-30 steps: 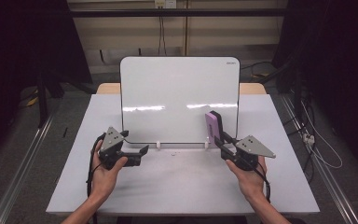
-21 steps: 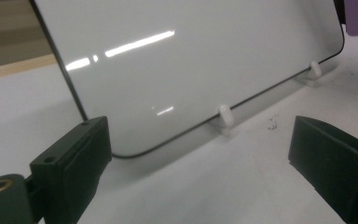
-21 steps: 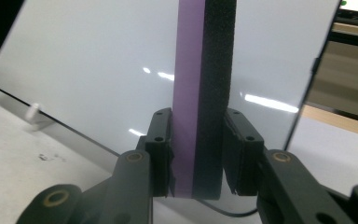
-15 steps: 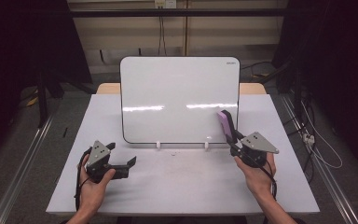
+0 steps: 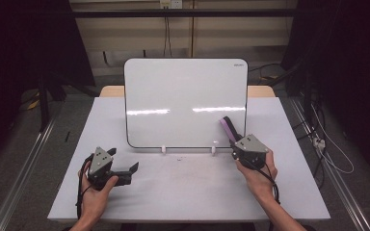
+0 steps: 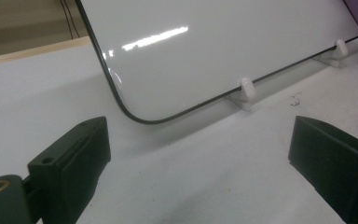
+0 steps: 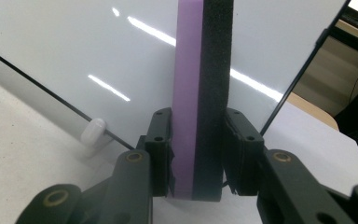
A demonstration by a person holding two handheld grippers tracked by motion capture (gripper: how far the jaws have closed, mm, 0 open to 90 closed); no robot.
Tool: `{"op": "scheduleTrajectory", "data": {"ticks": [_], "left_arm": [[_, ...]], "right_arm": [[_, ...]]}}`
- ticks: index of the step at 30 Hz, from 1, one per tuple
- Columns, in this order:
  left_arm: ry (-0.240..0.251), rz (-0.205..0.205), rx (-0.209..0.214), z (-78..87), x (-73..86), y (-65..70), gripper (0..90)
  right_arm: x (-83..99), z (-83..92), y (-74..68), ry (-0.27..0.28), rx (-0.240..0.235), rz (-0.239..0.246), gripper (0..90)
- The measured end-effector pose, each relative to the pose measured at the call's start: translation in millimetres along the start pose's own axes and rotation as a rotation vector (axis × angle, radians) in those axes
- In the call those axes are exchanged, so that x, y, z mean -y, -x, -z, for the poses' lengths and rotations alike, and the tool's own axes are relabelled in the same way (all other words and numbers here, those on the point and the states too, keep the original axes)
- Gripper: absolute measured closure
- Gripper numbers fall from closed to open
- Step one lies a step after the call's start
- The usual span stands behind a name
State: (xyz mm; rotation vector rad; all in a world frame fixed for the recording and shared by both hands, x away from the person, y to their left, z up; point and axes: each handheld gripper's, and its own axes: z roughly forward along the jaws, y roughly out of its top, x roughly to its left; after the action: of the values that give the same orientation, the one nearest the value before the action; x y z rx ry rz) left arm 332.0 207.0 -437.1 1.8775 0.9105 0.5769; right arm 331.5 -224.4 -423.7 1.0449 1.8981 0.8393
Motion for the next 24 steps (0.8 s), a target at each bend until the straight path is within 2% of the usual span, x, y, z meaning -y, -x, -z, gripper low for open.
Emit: {"op": "scheduleTrajectory", "data": {"ticks": [7, 13, 16, 19, 24], "left_arm": [[-0.002, 0.007, 0.0, -0.1, 0.9, 0.3, 5.3], [0.004, 0.017, 0.004, 0.5, 1.0, 0.7, 5.3], [0.006, 0.015, 0.001, 0.2, 0.7, 0.2, 5.3], [0.008, 0.015, 0.002, 0.3, 0.3, 0.0, 5.3], [0.015, 0.018, 0.0, 1.5, -0.5, -0.1, 5.3]], "right_arm": [[2.0, -0.9, 0.8, 0.015, -0.004, -0.021, 65.9], [4.4, -0.8, 4.5, 0.032, -0.027, -0.059, 64.5], [5.6, 0.4, 7.3, 0.043, -0.052, -0.095, 62.3], [8.1, 2.4, 10.8, 0.049, -0.101, -0.153, 53.5], [12.5, 6.0, 16.0, 0.063, -0.141, -0.239, 32.5]]}}
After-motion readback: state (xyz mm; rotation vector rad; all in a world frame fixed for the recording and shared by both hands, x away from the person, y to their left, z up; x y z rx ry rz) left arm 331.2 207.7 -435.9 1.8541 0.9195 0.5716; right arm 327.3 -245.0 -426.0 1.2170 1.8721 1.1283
